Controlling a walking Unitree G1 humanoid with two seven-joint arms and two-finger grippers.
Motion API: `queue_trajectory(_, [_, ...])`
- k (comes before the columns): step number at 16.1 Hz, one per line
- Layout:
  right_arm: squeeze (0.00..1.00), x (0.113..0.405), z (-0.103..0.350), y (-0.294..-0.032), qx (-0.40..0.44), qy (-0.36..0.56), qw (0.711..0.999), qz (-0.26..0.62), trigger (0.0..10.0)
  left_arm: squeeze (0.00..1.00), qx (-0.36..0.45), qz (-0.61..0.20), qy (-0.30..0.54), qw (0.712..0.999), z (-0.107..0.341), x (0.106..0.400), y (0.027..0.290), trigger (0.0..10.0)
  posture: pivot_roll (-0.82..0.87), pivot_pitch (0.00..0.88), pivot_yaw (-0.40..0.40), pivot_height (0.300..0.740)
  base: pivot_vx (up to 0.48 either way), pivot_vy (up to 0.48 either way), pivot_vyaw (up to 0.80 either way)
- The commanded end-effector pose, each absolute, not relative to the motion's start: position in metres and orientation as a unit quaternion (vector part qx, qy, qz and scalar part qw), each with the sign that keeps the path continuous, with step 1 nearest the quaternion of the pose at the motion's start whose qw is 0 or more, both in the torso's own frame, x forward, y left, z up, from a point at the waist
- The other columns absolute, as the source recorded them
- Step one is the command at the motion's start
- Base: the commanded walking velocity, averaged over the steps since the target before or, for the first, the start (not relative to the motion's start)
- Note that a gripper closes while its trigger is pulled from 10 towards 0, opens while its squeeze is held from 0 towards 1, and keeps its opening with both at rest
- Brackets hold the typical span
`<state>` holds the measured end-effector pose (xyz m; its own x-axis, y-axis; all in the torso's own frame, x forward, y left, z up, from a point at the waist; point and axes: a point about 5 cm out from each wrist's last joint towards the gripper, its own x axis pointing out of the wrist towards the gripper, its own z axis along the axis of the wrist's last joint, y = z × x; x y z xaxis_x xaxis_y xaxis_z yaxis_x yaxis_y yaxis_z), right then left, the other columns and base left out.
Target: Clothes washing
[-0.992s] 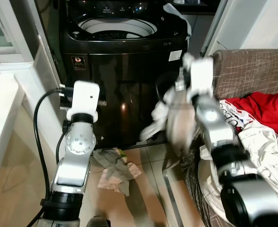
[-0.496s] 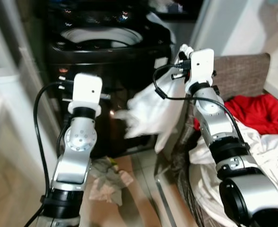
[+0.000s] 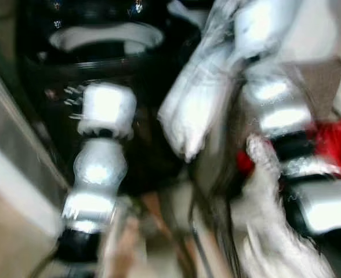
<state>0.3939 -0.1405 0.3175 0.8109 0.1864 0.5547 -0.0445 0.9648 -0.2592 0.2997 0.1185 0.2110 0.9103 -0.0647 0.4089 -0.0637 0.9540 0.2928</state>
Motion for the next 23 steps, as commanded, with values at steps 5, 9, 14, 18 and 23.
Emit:
queue_trajectory(5, [0.00, 0.380, 0.439, -0.095, -0.140, -0.423, 0.884, 0.140, 10.0, 0.00, 0.158, 0.036, -0.253, 0.954, 0.230, 0.301, 0.132, 10.0, 0.05, 0.000, -0.063, 0.740, 0.476, 0.000, 0.00])
queue_trajectory(9, [0.00, 0.391, 0.438, -0.090, -0.149, -0.383, 0.901, 0.141, 10.0, 0.00, 0.163, 0.035, -0.263, 0.950, 0.233, 0.298, 0.130, 10.0, 0.07, 0.000, -0.076, 0.740, 0.453, 0.000, 0.00])
queue_trajectory(14, [0.00, 0.403, 0.422, -0.088, -0.133, -0.313, 0.929, 0.145, 10.0, 0.00, 0.164, 0.048, -0.265, 0.949, 0.234, 0.297, 0.132, 10.0, 0.09, 0.000, -0.092, 0.740, 0.437, 0.000, 0.00])
queue_trajectory(18, [0.00, 0.406, 0.399, -0.075, -0.121, -0.295, 0.930, 0.184, 10.0, 0.00, 0.184, 0.062, -0.268, 0.944, 0.232, 0.296, 0.133, 10.0, 0.09, 0.000, -0.097, 0.740, 0.000, 0.000, 0.22])
queue_trajectory(23, [0.00, 0.407, 0.392, -0.074, -0.106, -0.292, 0.928, 0.206, 10.0, 0.00, 0.198, 0.060, -0.252, 0.945, 0.226, 0.299, 0.129, 10.0, 0.08, 0.000, -0.089, 0.740, 0.000, 0.000, 0.00])
